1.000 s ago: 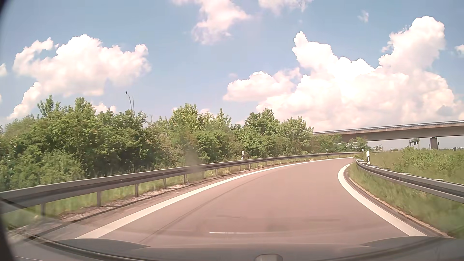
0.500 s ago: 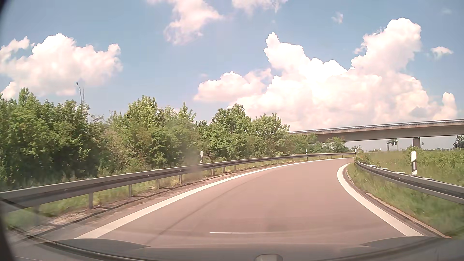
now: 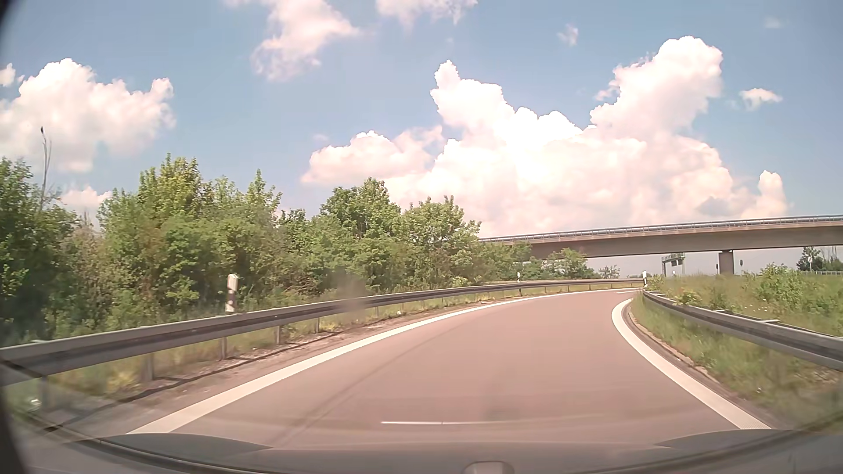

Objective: Follow the waypoints while adhering to traffic rules and regulations

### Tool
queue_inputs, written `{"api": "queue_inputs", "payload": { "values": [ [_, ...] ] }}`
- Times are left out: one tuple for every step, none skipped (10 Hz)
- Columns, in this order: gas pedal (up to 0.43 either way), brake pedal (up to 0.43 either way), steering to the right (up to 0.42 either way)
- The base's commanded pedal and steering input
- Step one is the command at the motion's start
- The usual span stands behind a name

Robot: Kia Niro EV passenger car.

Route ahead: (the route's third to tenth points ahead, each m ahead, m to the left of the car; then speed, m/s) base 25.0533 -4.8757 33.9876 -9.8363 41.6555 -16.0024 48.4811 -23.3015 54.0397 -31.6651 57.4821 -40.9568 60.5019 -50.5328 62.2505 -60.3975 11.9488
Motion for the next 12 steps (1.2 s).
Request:
{"api": "queue_inputs", "payload": {
  "values": [
    [0.087,0.000,0.078],
    [0.087,0.000,0.078],
    [0.087,0.000,0.078],
    [0.087,0.000,0.078],
    [0.087,0.000,0.078],
    [0.079,0.000,0.078],
    [0.079,0.000,0.078],
    [0.079,0.000,0.078],
    [0.067,0.000,0.078],
    [0.059,0.000,0.079],
    [0.059,0.000,0.083],
    [0.047,0.000,0.085]
  ]
}}
